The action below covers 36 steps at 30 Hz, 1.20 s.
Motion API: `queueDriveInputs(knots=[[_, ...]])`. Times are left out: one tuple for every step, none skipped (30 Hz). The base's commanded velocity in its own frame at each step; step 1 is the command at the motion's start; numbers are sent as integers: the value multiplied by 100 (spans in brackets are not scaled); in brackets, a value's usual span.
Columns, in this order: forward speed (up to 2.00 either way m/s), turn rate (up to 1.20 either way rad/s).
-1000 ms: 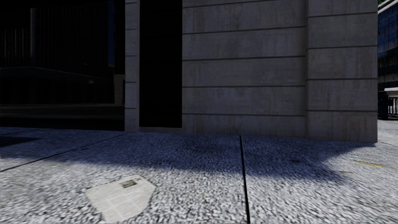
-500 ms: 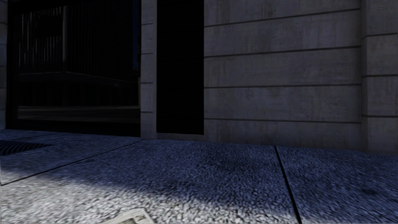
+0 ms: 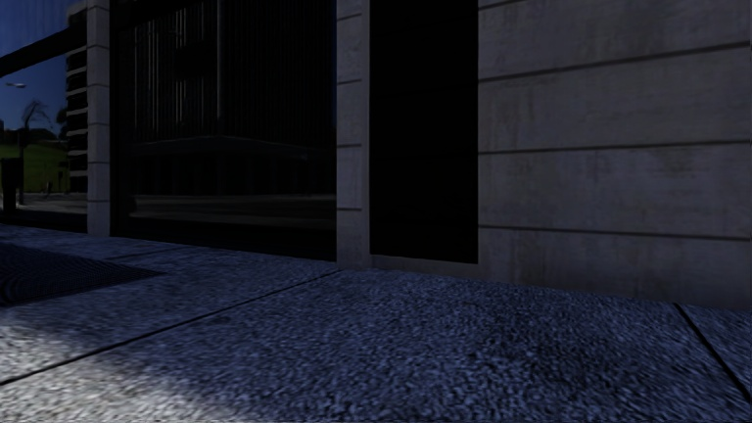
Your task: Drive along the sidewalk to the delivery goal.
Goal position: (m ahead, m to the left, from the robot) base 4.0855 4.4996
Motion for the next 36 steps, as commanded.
queueDriveInputs(knots=[[137,67],[137,67],[137,68],[137,68],[137,68],[137,68],[137,68],[137,68],[137,69],[137,69],[137,69],[137,69],[137,69],[137,69],[137,69],[137,69],[137,69],[137,69],[137,69],[137,69],[137,69],[137,69],[137,69],[137,69],[137,69],[137,69],[137,69],[137,69],[137,69],[137,69],[137,69],[137,69],[137,69],[137,69],[137,69],[137,69]])
